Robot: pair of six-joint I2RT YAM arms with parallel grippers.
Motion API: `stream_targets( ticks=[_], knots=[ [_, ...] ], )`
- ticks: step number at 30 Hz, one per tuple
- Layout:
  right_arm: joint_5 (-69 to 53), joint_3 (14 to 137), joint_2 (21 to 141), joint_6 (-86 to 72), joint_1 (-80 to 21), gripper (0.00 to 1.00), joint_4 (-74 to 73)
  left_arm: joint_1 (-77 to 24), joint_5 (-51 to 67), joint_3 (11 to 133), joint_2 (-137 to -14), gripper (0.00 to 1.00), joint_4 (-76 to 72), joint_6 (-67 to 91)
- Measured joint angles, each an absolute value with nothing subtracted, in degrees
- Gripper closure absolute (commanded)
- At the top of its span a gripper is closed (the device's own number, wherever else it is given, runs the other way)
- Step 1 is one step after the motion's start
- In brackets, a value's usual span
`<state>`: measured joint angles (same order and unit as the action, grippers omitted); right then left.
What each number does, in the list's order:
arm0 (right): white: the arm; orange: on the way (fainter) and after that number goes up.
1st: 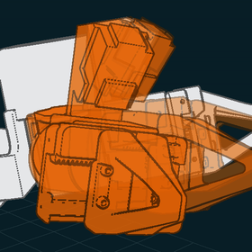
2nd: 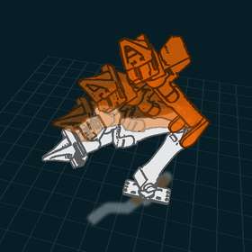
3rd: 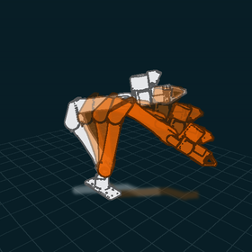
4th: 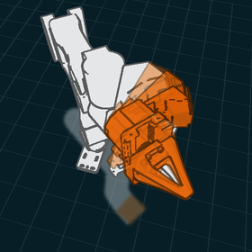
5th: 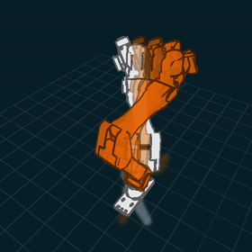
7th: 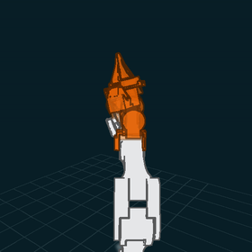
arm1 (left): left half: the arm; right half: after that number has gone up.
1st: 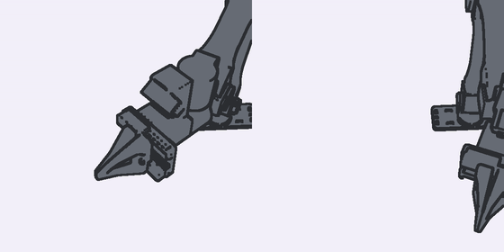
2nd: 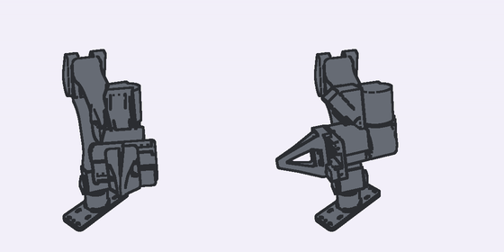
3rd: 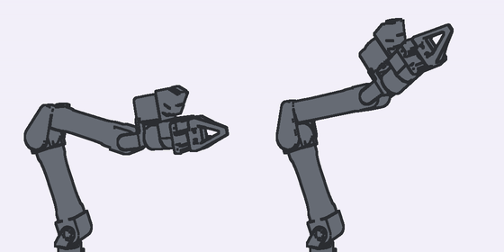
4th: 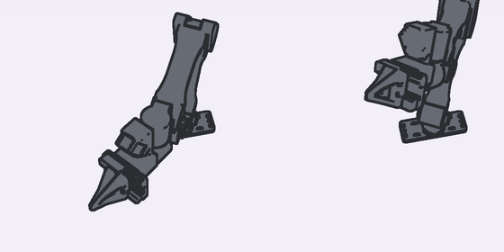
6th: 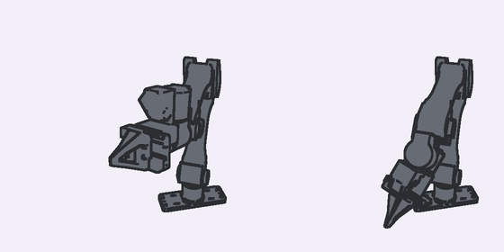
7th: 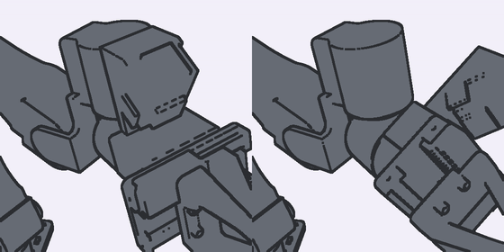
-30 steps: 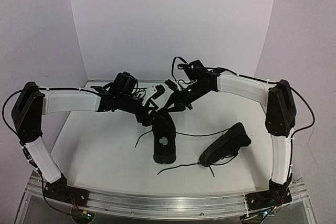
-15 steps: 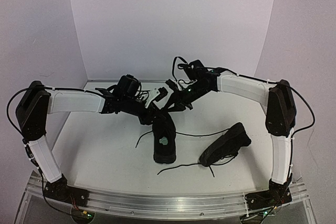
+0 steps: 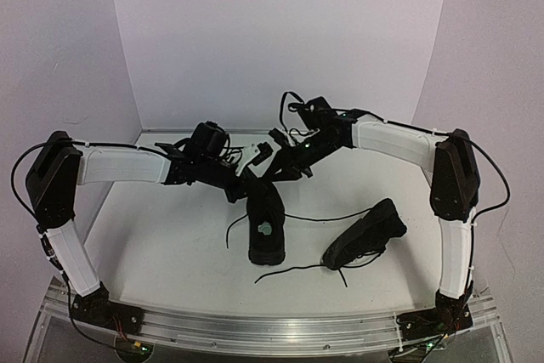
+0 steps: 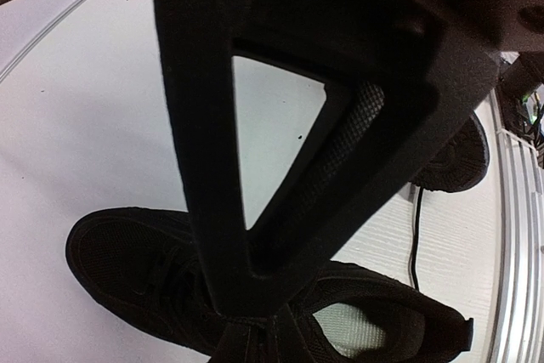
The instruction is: Tie the shoes
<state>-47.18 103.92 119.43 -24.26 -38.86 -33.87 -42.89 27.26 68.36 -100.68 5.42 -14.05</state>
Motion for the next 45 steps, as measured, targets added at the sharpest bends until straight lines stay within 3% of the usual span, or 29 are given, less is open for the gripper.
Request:
stream_targets(
  ticks=[2,7,13,22,25,35,40,45],
  knots=[
    [-47.2,103.9,119.4,-24.5,-38.8,0.86,-33.9,-43.0,27.2,68.4,-100.7,1.0,5.4,-14.1],
    [-47.1,103.9,119.0,-24.4,-38.7,1.0,-33.9,-43.1,27.3,68.8,-101.1,0.95,5.6,-14.7],
    [-46.8,103.9,118.4,-24.3,-38.6,1.0,-33.9,-43.5,25.9,69.4,-101.4,0.68,5.9,-14.8],
    [-45.8,103.7,118.3,-24.7,-38.5,1.0,-33.9,-45.0,20.7,69.4,-101.4,0.57,5.9,-15.1],
    [-45.6,103.5,118.3,-24.9,-38.5,1.0,-33.9,-46.0,19.6,69.5,-101.4,0.62,5.9,-15.2],
    [-44.5,103.3,117.6,-25.7,-38.4,1.0,-34.0,-47.5,15.8,71.1,-101.5,1.0,6.1,-16.3],
    [-44.4,102.4,117.2,-26.3,-37.9,0.68,-33.8,-47.5,15.1,71.1,-101.5,1.0,6.2,-16.5],
    [-44.1,97.8,112.9,-27.0,-35.4,0.55,-34.4,-47.5,15.2,71.1,-101.5,1.0,6.1,-16.5]
  ],
)
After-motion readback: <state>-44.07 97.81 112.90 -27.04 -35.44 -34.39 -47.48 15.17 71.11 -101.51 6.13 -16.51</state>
